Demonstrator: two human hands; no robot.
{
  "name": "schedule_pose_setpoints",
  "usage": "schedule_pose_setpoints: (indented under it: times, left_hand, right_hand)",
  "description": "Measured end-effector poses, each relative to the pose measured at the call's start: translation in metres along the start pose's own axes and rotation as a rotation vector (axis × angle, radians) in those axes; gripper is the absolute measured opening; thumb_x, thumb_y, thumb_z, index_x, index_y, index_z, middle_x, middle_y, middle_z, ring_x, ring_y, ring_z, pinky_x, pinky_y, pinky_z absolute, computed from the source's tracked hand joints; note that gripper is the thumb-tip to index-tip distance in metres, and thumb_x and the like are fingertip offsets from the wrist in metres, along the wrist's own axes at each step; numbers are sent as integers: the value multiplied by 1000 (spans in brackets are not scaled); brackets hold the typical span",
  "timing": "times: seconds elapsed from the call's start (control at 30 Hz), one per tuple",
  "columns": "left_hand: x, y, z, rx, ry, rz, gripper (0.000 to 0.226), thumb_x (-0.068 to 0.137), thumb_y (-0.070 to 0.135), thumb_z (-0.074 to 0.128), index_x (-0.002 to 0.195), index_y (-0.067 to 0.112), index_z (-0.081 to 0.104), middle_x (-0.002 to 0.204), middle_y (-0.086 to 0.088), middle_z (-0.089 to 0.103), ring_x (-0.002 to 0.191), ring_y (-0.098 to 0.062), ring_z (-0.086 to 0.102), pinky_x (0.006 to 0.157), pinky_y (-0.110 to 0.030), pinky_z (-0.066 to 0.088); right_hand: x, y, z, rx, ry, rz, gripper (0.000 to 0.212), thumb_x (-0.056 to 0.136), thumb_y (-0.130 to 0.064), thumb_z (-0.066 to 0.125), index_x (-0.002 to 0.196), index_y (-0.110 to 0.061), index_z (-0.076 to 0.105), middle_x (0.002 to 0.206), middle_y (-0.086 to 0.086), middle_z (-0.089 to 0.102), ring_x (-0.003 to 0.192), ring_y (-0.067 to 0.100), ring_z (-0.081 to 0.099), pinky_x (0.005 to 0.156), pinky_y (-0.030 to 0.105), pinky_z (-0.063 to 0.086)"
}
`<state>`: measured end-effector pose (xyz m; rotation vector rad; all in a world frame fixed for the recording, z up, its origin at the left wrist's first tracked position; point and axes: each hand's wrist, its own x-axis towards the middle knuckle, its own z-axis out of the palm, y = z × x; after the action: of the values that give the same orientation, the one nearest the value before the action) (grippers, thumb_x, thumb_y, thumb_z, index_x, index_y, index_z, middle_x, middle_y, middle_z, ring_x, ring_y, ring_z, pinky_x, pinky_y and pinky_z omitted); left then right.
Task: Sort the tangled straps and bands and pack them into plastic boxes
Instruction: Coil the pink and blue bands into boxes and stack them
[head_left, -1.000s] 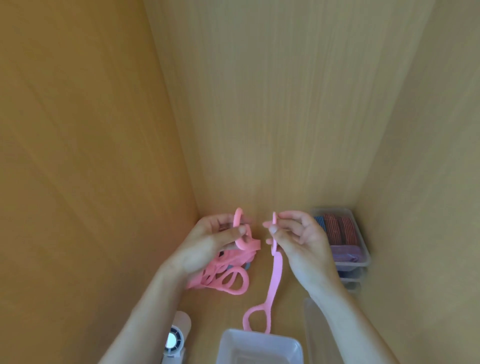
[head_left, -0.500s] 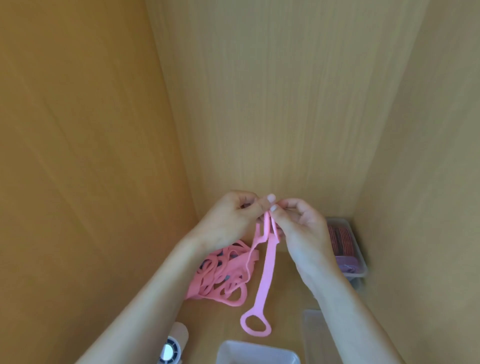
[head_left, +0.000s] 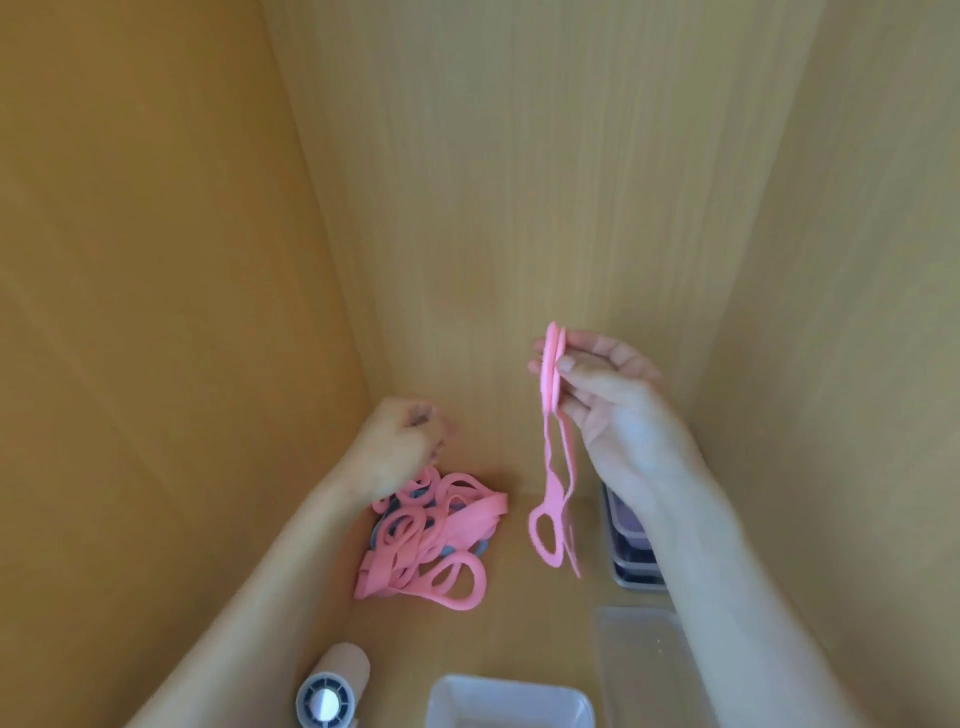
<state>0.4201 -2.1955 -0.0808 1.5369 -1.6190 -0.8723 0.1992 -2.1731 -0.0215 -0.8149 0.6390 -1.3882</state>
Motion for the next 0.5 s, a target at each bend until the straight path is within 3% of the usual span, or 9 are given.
schedule_pose_setpoints:
  times: [0.07,0.13,0.27,0.33,0.4,0.5]
  left_hand:
    - [4,-40,14,133,-76,-125,28,95,1,49,69,0,61,66,-10,56,60,-19,48,54,-27,37]
    - [4,-72,31,280,-149,-194,36,91,1,48,56,9,48,54,-2,44,51,-17,38,48,-25,30]
    - [-8,-125,41,571,-20,-255,38,88,9,51,51,19,46,50,5,48,47,-16,44,48,-26,34]
    - [-19,-143,40,713,31,-288,25,85,19,57,61,21,51,61,5,57,55,-17,57,48,-26,42]
    - [-27,-154,45,780,1,-331,17,87,36,65,81,21,61,82,2,68,73,-19,67,61,-29,54]
    - [-28,-165,54,744,34,-399,28,92,42,63,102,16,64,98,-1,71,87,-21,70,75,-33,59]
  right_hand:
    - [1,-3,2,-28,23,-29,29,86,19,56,104,-4,59,99,15,69,81,22,71,73,27,54]
    - [1,-5,3,-57,49,-47,33,85,21,57,107,-3,57,94,12,67,81,22,67,68,25,53]
    - [2,-4,1,-84,93,-62,36,86,22,57,114,-1,54,93,10,66,80,21,63,64,23,53]
    - [3,-4,-1,-79,102,-61,31,86,21,57,107,-3,56,91,8,68,78,20,64,64,23,53]
    - [3,-3,-4,-54,102,-54,30,86,19,58,103,-6,58,89,8,69,78,20,65,65,24,54]
    - [3,2,-5,-35,83,-37,30,85,17,61,103,-7,58,90,8,70,79,21,66,67,25,55]
